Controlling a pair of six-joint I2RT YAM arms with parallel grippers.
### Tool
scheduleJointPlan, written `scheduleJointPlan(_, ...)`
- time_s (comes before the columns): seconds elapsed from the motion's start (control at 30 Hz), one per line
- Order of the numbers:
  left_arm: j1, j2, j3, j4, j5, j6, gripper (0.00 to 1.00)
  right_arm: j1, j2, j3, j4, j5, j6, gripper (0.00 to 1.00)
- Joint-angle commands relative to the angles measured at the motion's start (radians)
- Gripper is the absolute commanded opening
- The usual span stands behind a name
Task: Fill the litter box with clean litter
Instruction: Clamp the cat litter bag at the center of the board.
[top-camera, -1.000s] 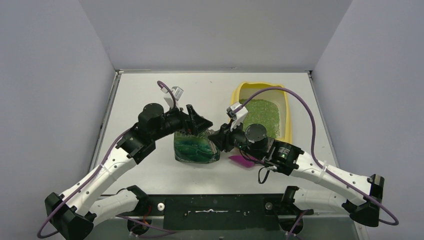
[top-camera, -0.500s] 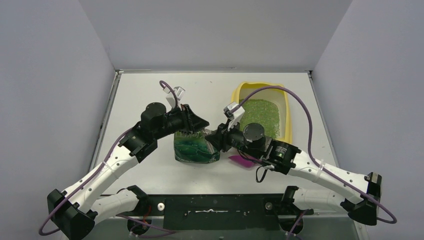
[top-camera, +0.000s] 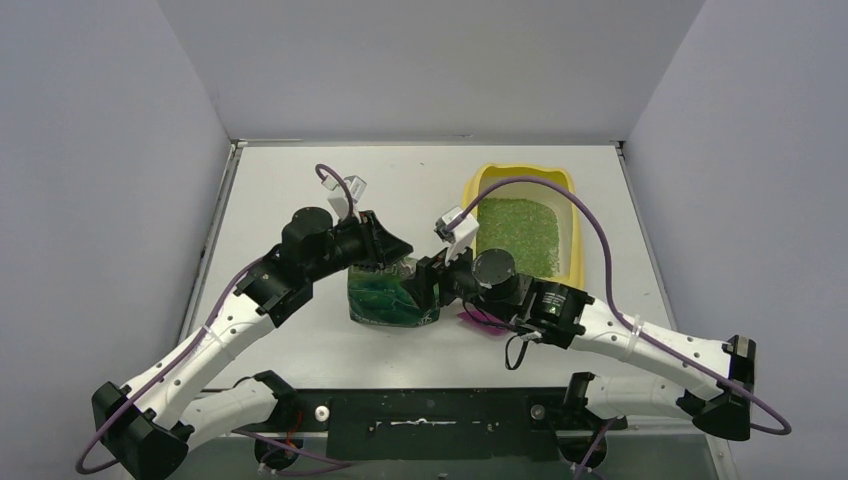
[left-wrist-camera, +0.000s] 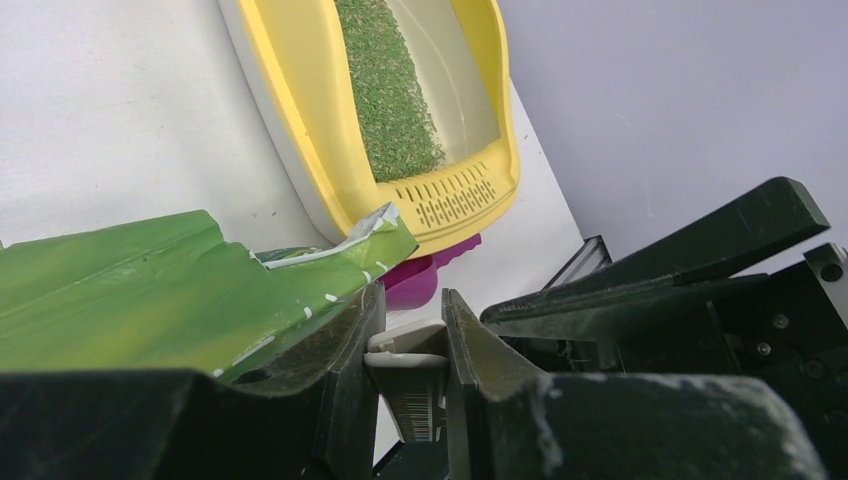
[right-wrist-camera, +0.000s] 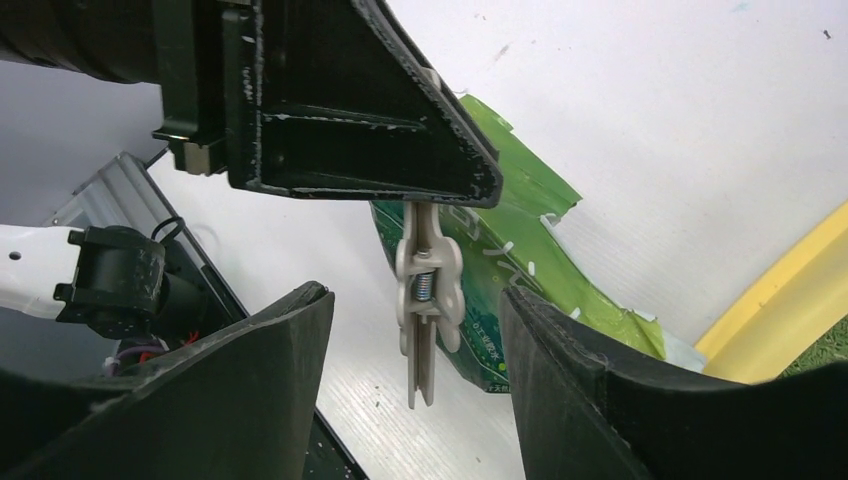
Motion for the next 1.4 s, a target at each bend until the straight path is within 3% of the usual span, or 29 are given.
scheduleJointPlan(0.0, -0.001, -0.02, 0.049, 0.027, -0.009, 0.008, 0.0, 0.034, 0.015, 0.062, 0.023, 0.071, -0.035, 0.62)
scheduleJointPlan(0.63, -0.003, -0.031, 0.038, 0.042, 0.014, 0.0, 0.0, 0.038, 0.021, 0.053, 0.037, 0.098, -0.017, 0.55)
scheduleJointPlan(0.8, -0.003, -0.029, 0.038, 0.05, 0.021, -0.005, 0.0, 0.038, 0.028, 0.053, 0.049, 0.098, -0.011, 0.44)
scheduleJointPlan(0.93, -0.003, -0.033, 0.036, 0.054, 0.022, -0.007, 0.0, 0.035, 0.029, 0.051, 0.051, 0.103, -0.009, 0.41)
scheduleJointPlan(1.17, -0.002, -0.037, 0.03, 0.059, 0.027, -0.008, 0.0, 0.031, 0.023, 0.043, 0.057, 0.098, -0.005, 0.51)
scheduleJointPlan(1.37, -0.003, -0.031, 0.029, 0.071, 0.041, -0.013, 0.0, 0.027, 0.032, 0.039, 0.07, 0.096, 0.001, 0.48)
